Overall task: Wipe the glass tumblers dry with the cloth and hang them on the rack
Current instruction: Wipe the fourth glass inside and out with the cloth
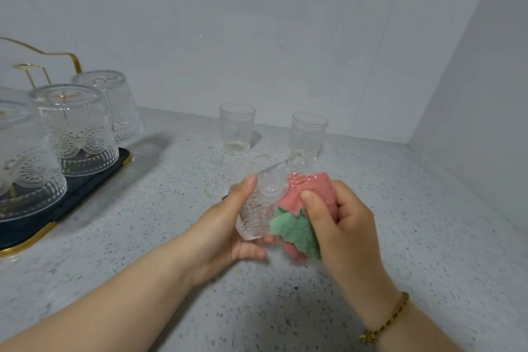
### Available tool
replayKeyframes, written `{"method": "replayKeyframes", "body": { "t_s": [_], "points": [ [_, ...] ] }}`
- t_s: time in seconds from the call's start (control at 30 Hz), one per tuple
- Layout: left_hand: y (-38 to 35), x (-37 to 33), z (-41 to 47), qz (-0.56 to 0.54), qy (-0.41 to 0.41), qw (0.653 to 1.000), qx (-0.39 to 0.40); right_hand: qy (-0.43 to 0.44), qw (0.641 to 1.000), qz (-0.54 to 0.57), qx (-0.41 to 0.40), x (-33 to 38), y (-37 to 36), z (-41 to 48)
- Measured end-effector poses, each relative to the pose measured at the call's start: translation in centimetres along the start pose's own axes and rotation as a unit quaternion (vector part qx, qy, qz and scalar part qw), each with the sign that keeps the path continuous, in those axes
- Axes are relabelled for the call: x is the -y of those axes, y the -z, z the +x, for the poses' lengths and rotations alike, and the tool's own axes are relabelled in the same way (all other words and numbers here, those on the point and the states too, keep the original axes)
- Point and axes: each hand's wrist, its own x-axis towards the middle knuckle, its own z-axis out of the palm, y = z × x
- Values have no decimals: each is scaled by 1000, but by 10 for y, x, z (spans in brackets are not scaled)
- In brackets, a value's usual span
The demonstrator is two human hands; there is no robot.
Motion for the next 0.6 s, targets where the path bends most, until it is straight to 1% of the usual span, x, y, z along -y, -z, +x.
{"method": "replayKeyframes", "body": {
  "t_s": [0.03, 0.07, 0.13, 0.17, 0.2, 0.23, 0.27, 0.3, 0.33, 0.37, 0.4, 0.43, 0.5, 0.53, 0.6],
  "points": [
    [-2, -3, -2, 32, -36, 999, -25, -13, 1000, 21, 0, -1, 1, 1],
    [0, -4, -1, 87, -95, 990, -54, -27, 999, 44, -1, 0, 2, 2],
    [-1, -9, -6, 225, -209, 947, -89, -40, 996, 82, -10, 0, 4, 4],
    [-1, -10, -8, 276, -242, 925, -98, -42, 994, 97, -15, -1, 4, 4],
    [0, -6, -8, 293, -253, 917, -96, -44, 993, 110, -18, -1, 5, 5],
    [-3, -6, -9, 296, -243, 919, -93, -47, 992, 113, -23, -4, 5, 5],
    [-3, -4, -8, 250, -211, 942, -81, -53, 992, 111, -25, -4, 5, 5],
    [-5, -5, -8, 168, -153, 972, -63, -48, 994, 94, -21, -5, 4, 4],
    [-3, -2, -4, 71, -81, 994, -30, -38, 997, 66, -12, -4, 3, 3],
    [-3, -3, -3, 7, -21, 1000, 1, -21, 999, 33, -3, -5, 1, 3],
    [0, -1, -2, -12, 9, 1000, 23, -10, 1000, 10, 5, -6, -1, 2],
    [0, -1, -1, -3, 20, 1000, 21, -5, 1000, -3, 6, -7, -1, 2],
    [0, -1, -1, 45, -18, 998, -34, -23, 1000, 11, 2, -9, -1, 4],
    [1, -1, 0, 99, -57, 991, -62, -44, 999, 30, -3, -11, 0, 6],
    [3, -3, -1, 251, -134, 953, -101, -98, 992, 75, -19, -15, 0, 8]
  ]
}}
